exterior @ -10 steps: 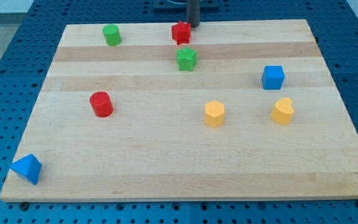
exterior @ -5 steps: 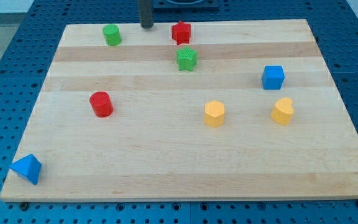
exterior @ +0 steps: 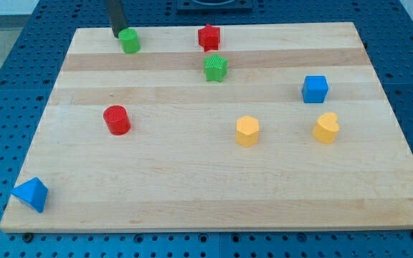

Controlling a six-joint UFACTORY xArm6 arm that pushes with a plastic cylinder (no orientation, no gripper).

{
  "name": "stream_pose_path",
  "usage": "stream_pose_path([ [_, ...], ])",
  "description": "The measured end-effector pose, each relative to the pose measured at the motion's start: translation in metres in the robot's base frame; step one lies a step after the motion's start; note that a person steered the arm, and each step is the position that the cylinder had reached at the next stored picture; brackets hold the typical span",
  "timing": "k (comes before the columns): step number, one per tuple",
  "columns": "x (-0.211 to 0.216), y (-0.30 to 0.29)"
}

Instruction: Push the green circle towards the left side of the star

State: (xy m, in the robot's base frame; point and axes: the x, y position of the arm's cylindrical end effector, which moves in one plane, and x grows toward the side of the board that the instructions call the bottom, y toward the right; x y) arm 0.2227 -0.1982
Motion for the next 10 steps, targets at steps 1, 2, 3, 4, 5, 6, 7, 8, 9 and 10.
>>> stream_pose_path([
  [1, 0.010, 0.010],
  [2, 0.020, 0.022],
  [3, 0.035, 0.035],
  [4, 0.047, 0.039],
  [5, 0.060, 0.049],
  [6, 0.064, 0.052],
  [7, 0.065, 0.052],
  [8, 0.072, 0.053],
  [9, 0.078, 0.054],
  [10, 0.078, 0.053],
])
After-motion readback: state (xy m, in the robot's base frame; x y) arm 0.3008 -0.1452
